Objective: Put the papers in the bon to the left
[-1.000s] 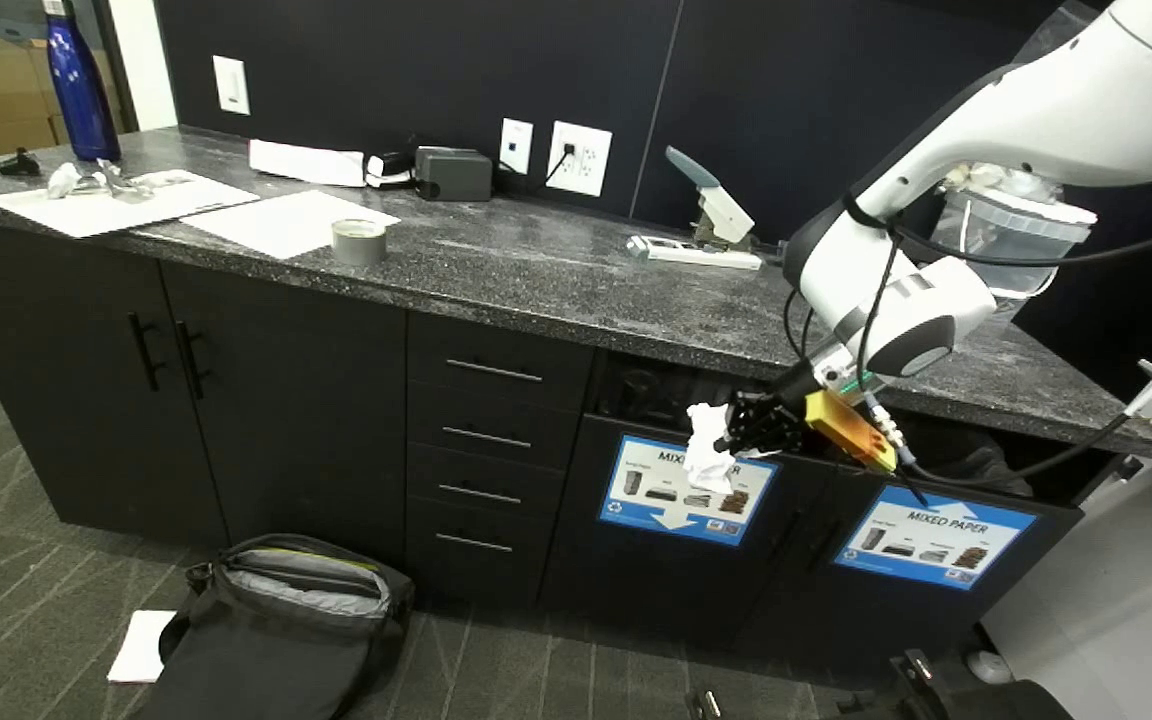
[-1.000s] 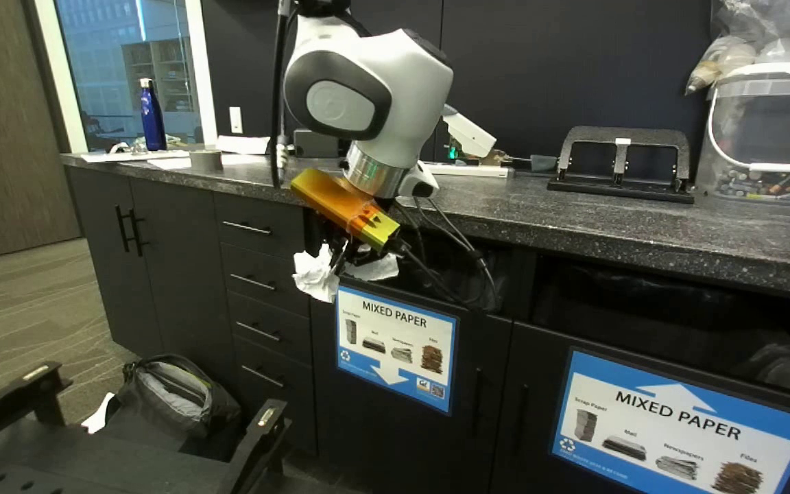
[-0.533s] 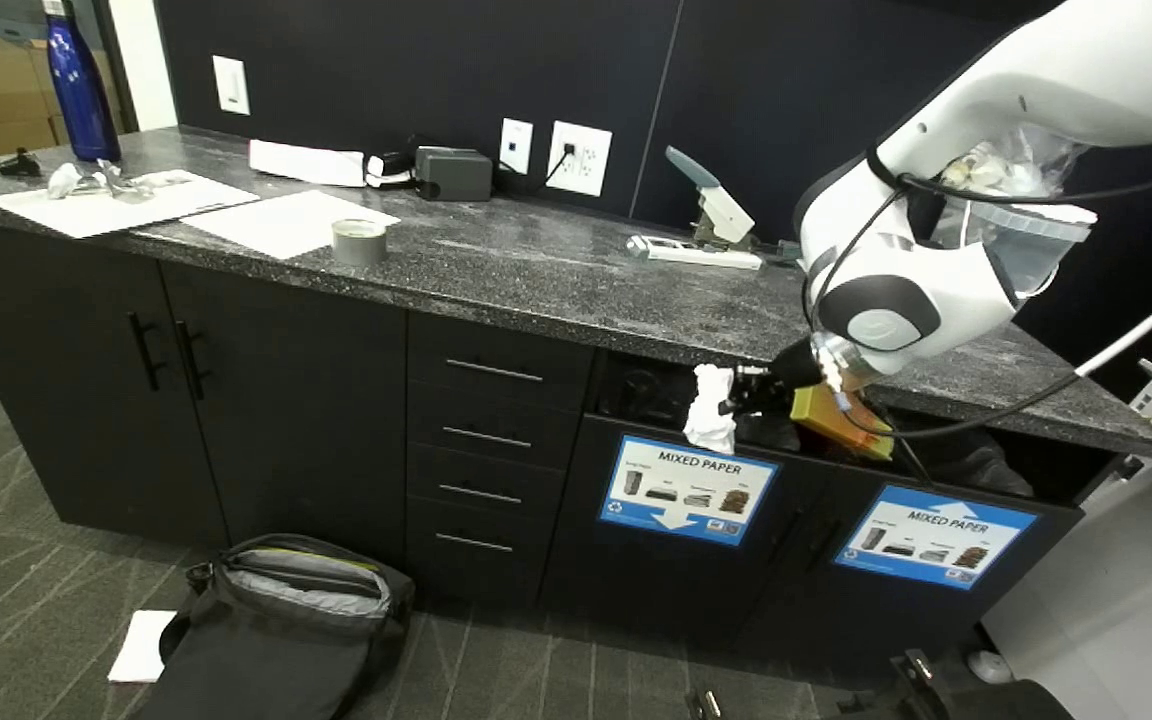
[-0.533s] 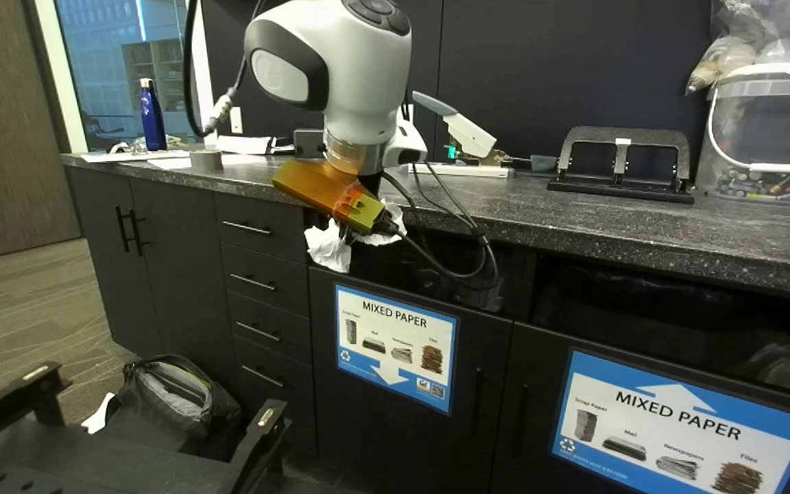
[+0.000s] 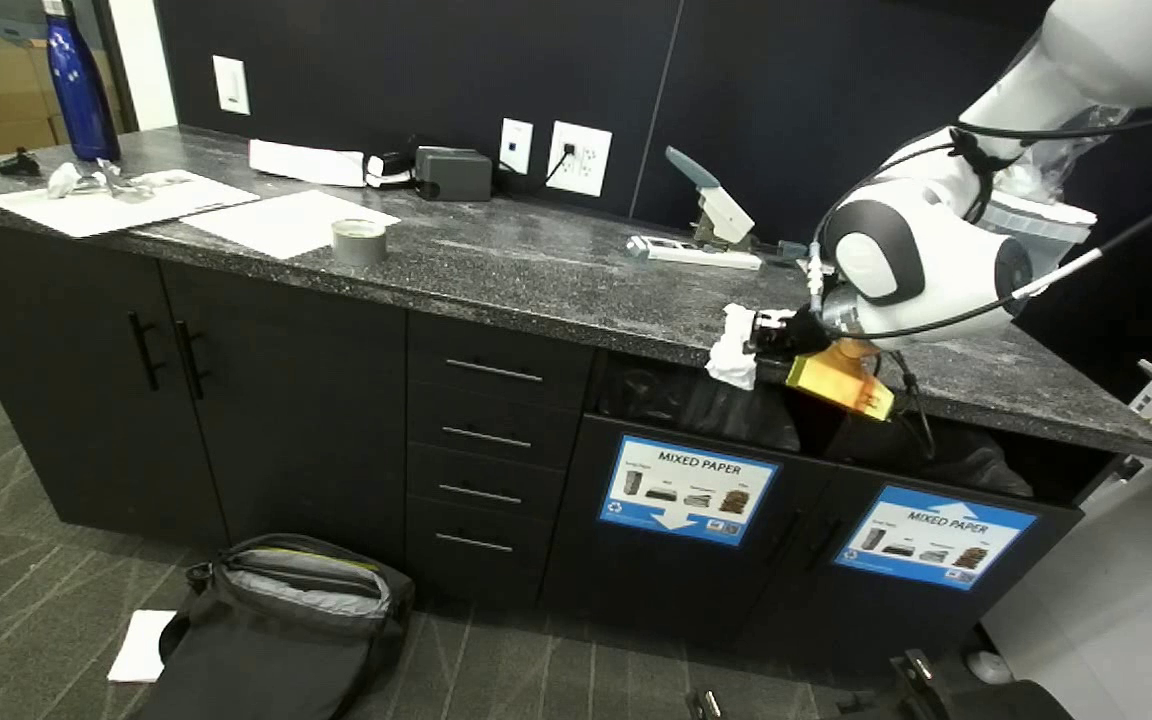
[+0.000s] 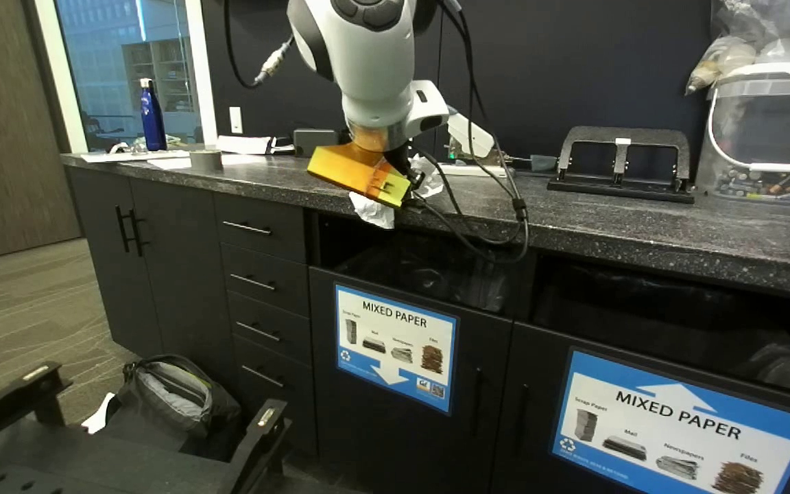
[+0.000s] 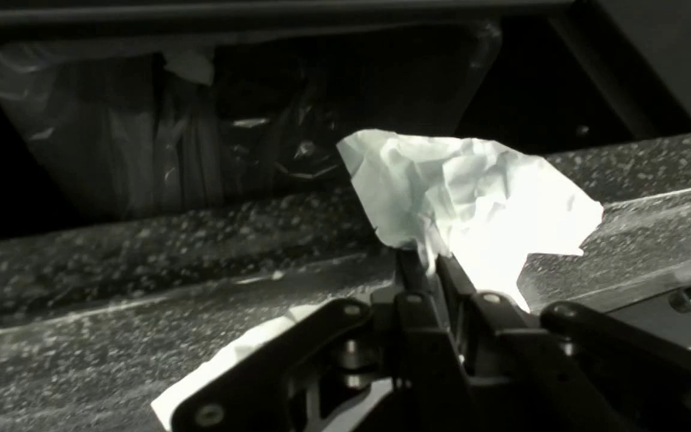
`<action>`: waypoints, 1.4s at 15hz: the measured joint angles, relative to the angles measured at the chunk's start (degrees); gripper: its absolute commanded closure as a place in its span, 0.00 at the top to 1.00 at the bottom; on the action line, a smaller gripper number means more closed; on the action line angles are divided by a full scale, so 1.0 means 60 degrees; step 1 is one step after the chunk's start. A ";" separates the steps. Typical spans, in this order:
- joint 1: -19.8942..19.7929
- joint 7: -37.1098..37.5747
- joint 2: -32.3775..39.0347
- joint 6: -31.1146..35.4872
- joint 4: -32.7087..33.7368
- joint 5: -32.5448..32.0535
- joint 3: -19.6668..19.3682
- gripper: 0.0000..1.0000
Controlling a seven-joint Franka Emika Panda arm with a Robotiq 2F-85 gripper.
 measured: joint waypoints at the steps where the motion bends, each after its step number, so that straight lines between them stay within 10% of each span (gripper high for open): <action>1: 0.0573 -0.0758 0.0026 -0.0152 0.0007 0.0803 -0.0761 0.11; 3: 0.1496 -0.2285 0.0214 -0.0058 -0.0277 0.2344 -0.1741 0.11; 11: 0.3503 -0.1702 0.0982 0.0581 -0.1662 0.1955 -0.2314 0.11; 21: 0.5853 0.0536 0.3306 -0.2019 -0.0115 0.1893 -0.6297 0.11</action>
